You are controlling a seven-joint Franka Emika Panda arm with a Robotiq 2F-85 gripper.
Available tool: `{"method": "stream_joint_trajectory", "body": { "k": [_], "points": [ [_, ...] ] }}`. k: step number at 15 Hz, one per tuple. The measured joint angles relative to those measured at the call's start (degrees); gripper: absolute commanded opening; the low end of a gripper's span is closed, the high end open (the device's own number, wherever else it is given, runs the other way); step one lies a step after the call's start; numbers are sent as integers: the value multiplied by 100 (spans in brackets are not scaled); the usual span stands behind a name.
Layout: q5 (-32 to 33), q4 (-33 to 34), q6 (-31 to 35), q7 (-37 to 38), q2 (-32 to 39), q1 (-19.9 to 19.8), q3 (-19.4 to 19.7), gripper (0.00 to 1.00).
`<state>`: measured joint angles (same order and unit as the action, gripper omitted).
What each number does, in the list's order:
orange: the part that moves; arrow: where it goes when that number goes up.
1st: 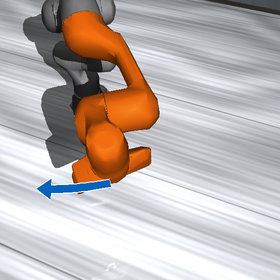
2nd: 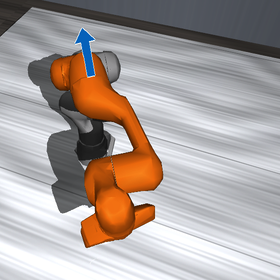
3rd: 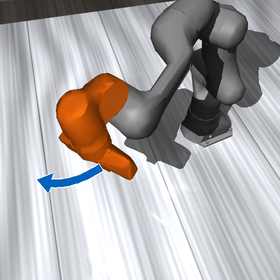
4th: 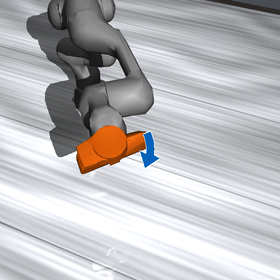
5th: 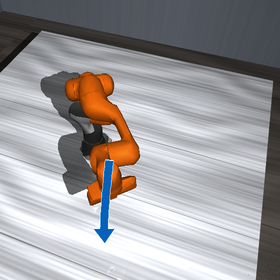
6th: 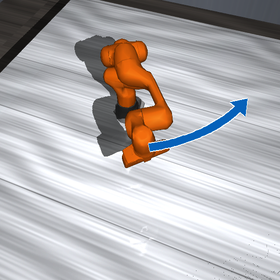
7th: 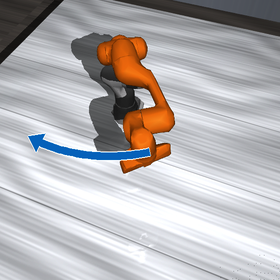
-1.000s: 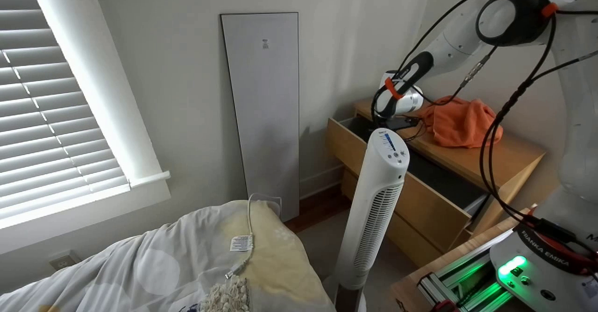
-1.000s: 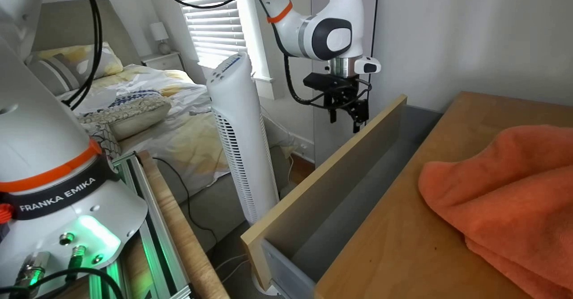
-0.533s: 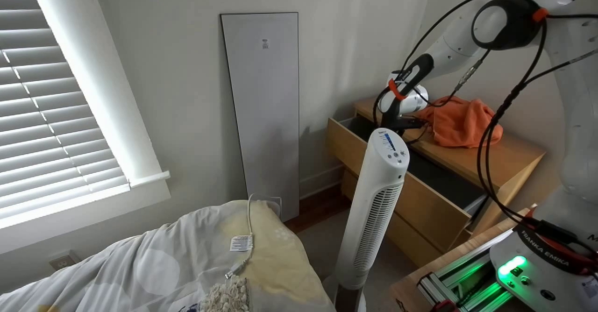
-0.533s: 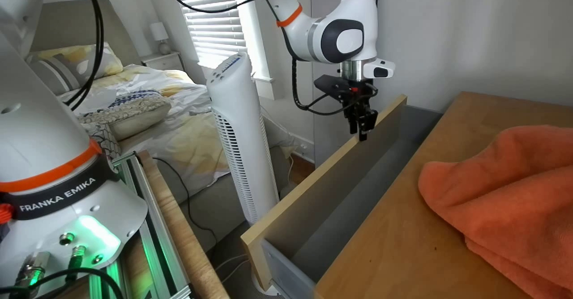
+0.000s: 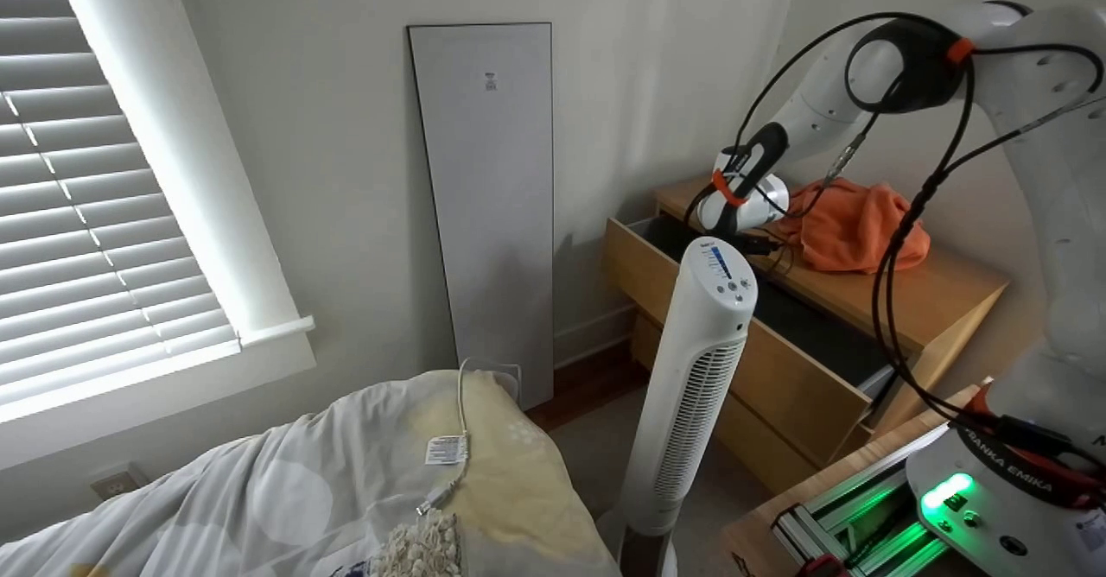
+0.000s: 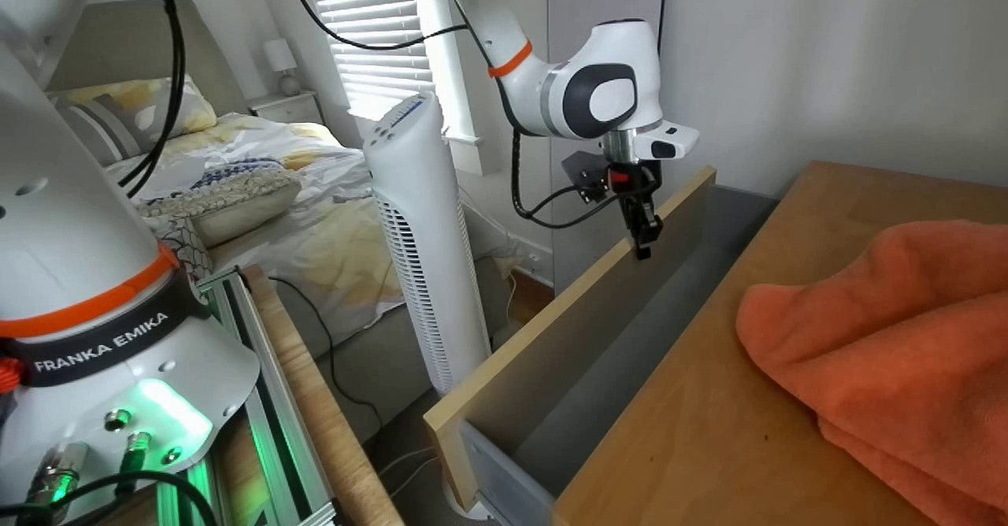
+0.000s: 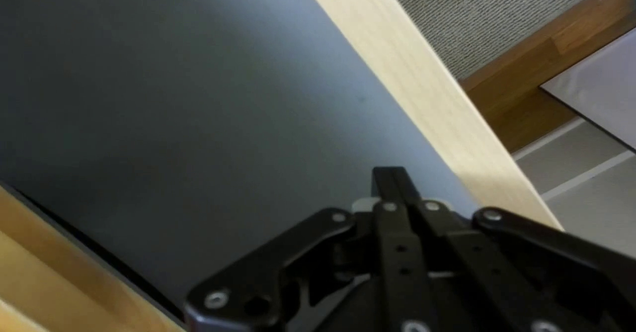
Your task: Open the top drawer on the right
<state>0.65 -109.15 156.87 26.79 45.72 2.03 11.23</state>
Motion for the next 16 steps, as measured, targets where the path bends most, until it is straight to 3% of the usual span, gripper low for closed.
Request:
{"method": "stream_joint_trajectory", "body": {
  "k": [7,16],
  "points": [
    [-289,32,9,-104,172,-6,-141,0],
    [-504,-172,46,-1189,20,-404,-797,0]
  ]
}}
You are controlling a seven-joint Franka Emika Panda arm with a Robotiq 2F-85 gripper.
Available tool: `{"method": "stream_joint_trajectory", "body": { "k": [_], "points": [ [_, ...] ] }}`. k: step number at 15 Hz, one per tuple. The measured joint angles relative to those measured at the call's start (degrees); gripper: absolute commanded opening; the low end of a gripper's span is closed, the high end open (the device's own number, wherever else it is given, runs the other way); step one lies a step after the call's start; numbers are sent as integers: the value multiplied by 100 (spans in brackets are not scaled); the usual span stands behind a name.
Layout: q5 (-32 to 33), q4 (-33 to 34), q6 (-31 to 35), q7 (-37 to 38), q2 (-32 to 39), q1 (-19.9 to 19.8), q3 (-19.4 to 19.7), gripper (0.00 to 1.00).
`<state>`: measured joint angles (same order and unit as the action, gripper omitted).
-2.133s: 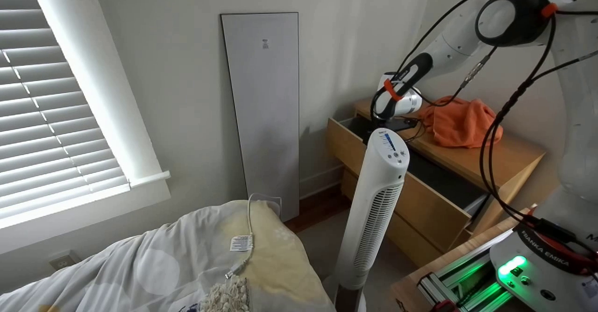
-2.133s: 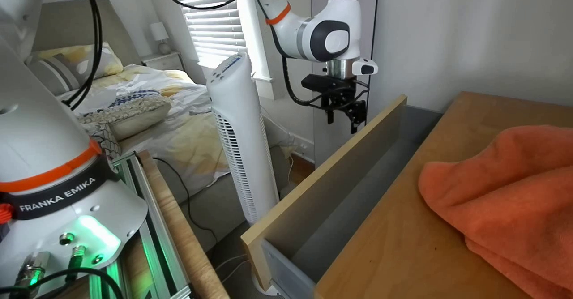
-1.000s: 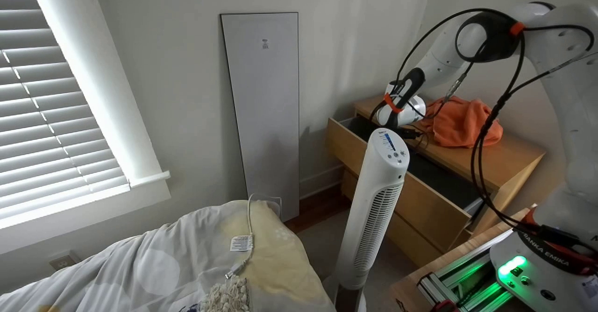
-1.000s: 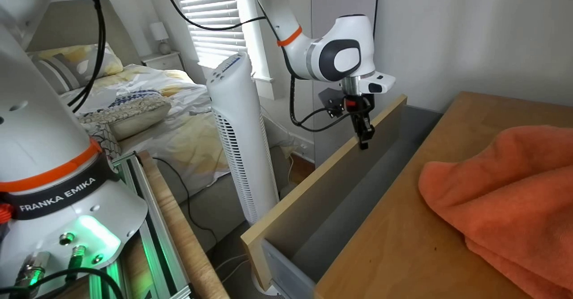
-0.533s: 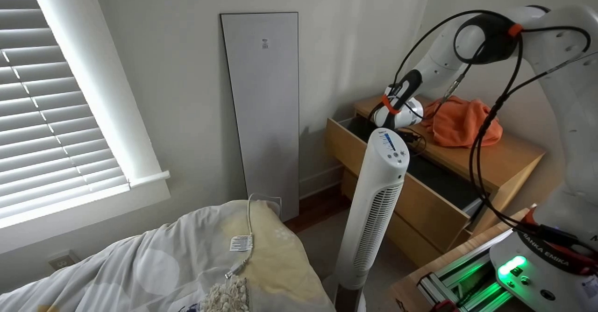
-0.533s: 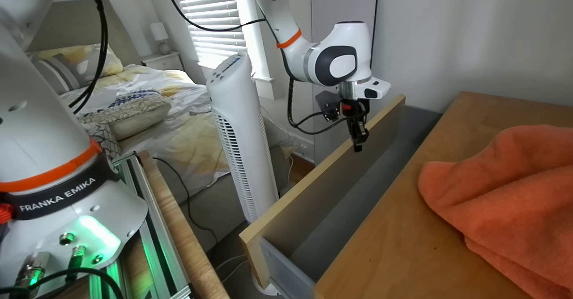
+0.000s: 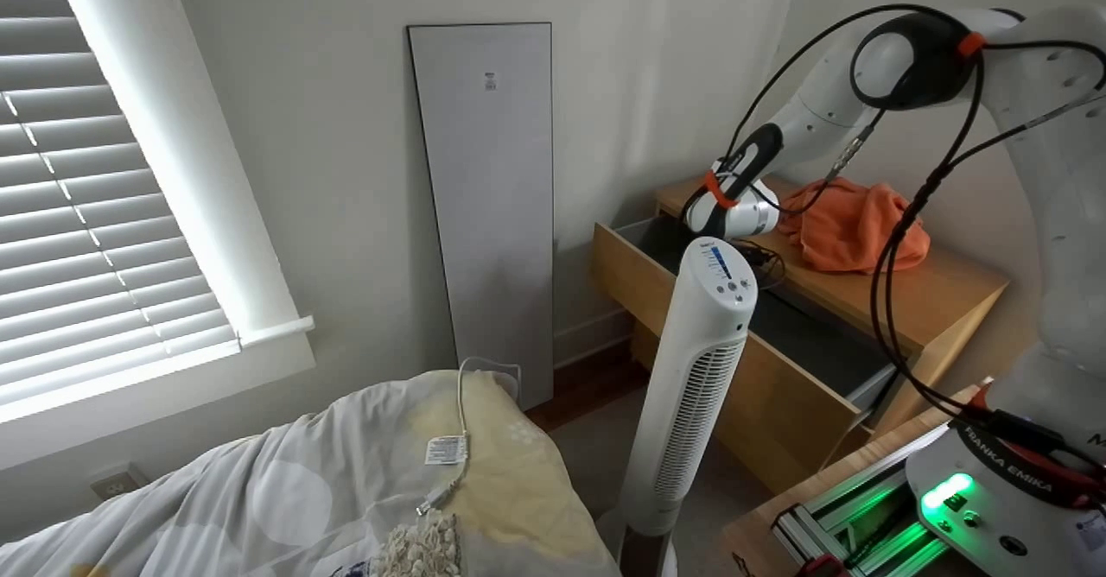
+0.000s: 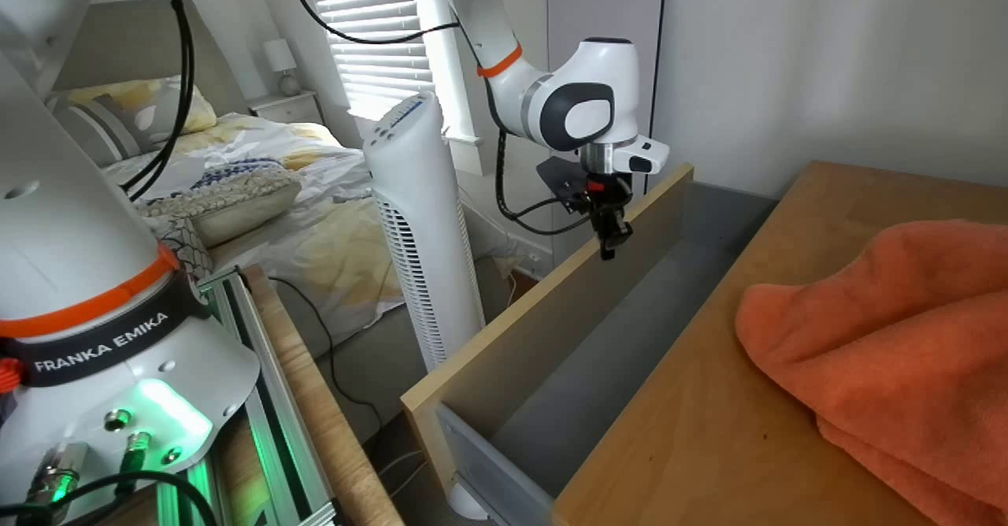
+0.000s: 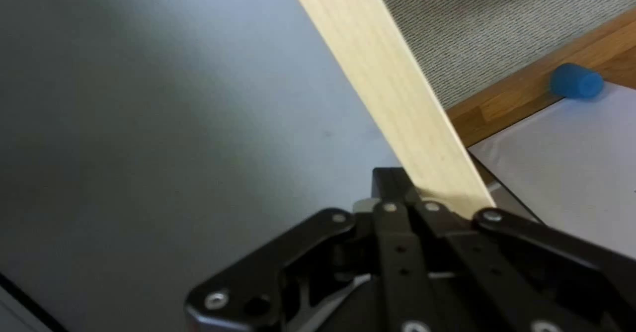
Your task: Open the top drawer on the right
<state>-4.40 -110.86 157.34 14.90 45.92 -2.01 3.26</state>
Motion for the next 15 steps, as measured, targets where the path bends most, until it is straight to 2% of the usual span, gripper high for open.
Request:
{"method": "stream_joint_trajectory", "body": {
  "k": [5,10,15],
  "points": [
    [0,-251,225,-583,-112,-58,-234,0],
    [5,-474,302,-1429,-239,-276,-511,0],
    [33,-656,219,-1481,-459,-129,-398,0]
  ]
}}
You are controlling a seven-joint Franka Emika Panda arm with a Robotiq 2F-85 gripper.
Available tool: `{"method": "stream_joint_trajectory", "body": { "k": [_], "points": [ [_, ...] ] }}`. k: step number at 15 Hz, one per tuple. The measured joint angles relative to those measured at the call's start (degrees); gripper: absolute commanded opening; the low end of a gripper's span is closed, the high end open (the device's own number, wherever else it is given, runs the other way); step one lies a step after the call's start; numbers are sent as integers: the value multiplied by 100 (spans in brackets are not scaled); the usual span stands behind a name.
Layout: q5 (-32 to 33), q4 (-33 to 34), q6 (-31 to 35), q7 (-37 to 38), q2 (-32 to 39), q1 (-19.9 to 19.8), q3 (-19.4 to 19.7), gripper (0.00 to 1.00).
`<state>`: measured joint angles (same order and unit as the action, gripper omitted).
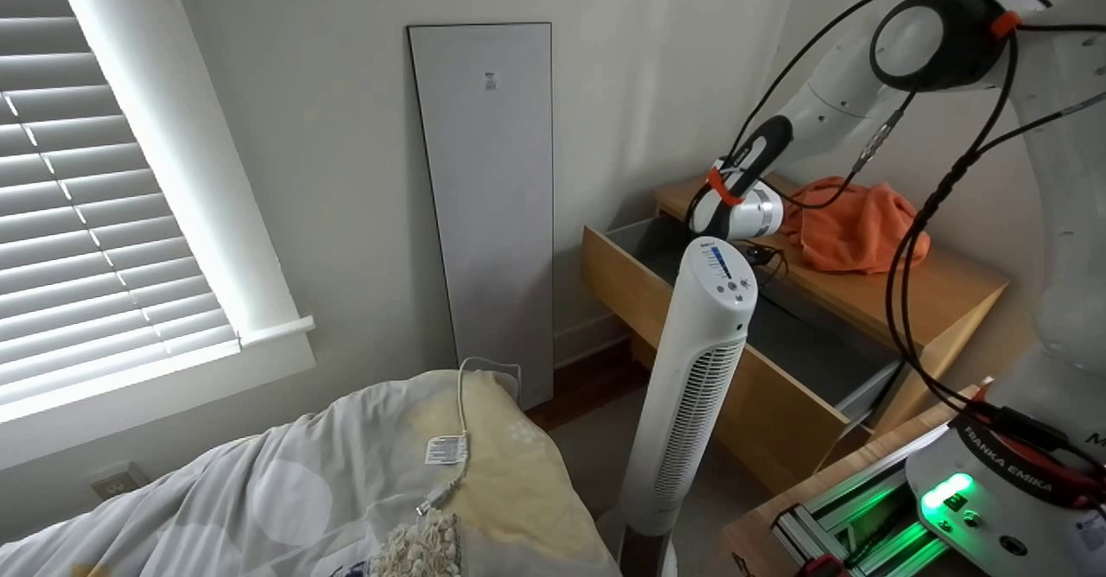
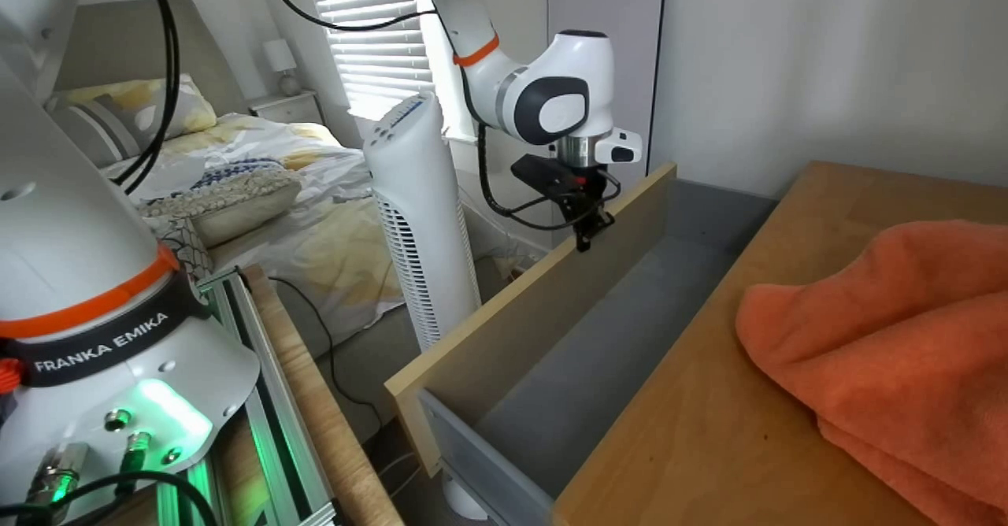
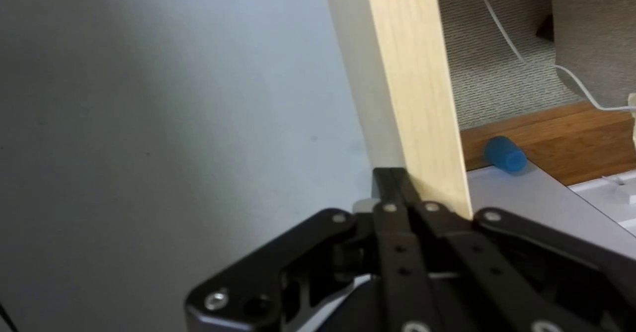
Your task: Open the top drawer on the right
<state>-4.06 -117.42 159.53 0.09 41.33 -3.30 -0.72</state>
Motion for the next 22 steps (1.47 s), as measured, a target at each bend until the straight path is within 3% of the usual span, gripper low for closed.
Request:
{"method": "stream_joint_trajectory", "body": {
  "k": [1,2,3,8,13,22],
  "points": [
    [9,-7,-81,93,-100,83,78,0],
    [33,-2,-165,196,-225,184,192,26],
    [81,3,-228,291,-368,285,327,27],
    [469,8,-871,323,-1259,361,770,62],
    [550,-117,-1551,120,-2232,148,814,99],
    [516,-688,-2911,80,-3989,-22,792,100]
  ]
}}
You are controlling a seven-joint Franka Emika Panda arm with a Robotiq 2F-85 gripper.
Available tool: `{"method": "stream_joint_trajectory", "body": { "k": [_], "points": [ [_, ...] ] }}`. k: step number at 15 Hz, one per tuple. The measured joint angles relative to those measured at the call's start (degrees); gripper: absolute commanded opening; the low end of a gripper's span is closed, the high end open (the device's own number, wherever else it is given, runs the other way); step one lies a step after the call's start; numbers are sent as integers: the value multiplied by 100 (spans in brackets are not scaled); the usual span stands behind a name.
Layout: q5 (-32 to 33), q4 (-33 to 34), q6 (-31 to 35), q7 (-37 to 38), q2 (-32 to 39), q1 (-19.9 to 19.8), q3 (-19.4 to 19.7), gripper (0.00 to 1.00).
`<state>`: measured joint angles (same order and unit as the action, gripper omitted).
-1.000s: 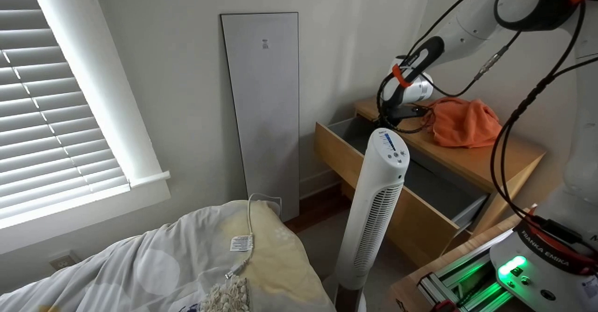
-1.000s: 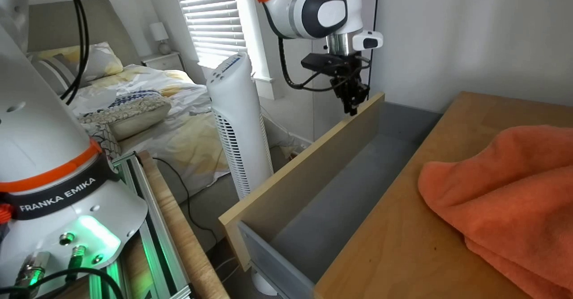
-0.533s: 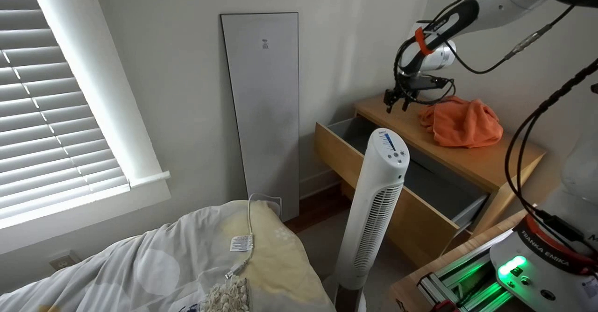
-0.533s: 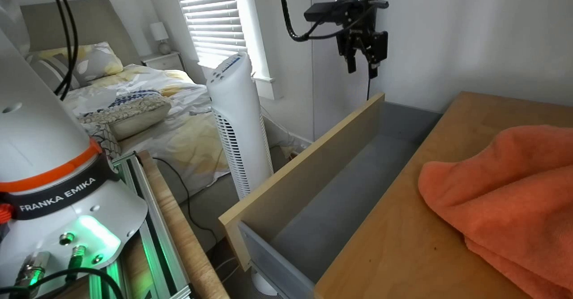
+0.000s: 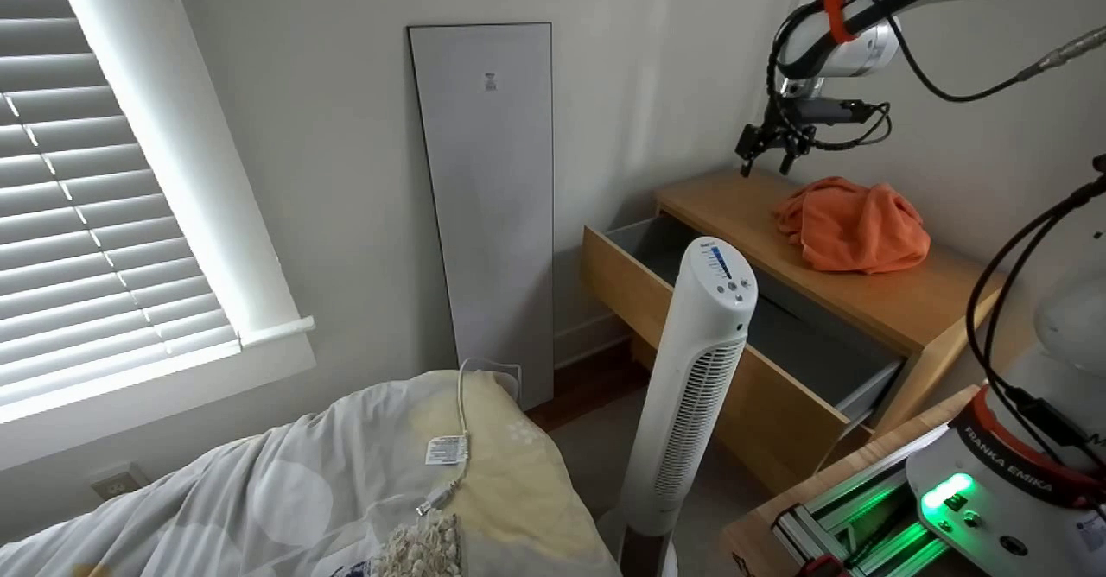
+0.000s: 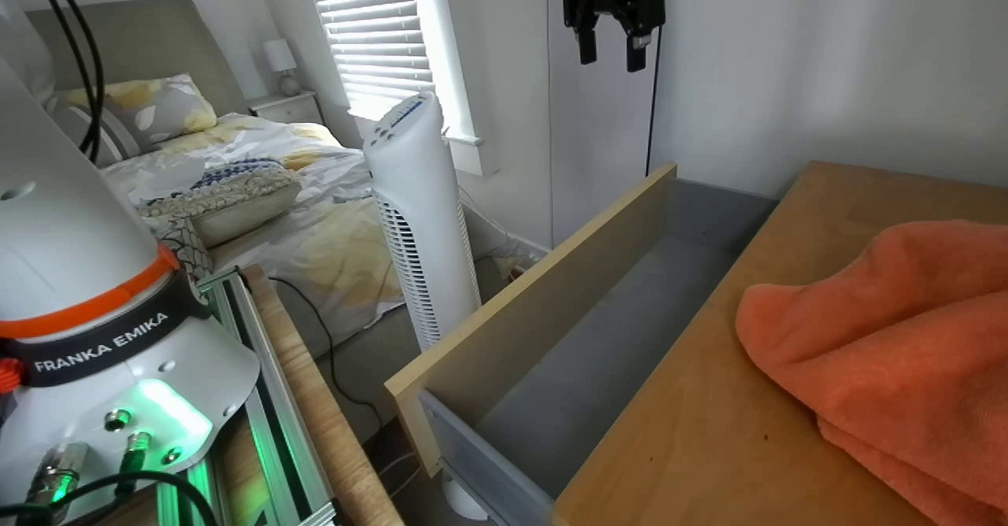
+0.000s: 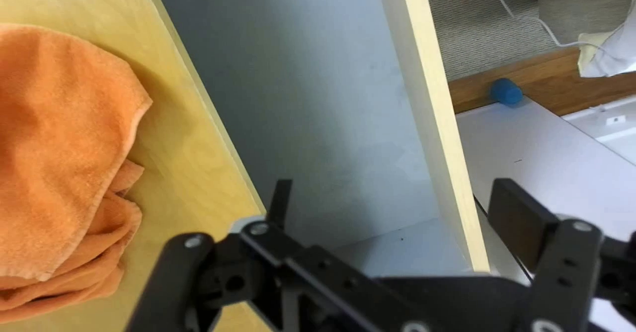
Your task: Open the top drawer on the right
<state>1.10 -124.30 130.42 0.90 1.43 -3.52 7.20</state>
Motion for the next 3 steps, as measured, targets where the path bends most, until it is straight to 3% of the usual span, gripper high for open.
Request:
{"method": "stream_joint_trajectory", "body": {
  "k": [3],
  "points": [
    [3,-18,0,-2,-85,-35,-6,100]
  ]
}}
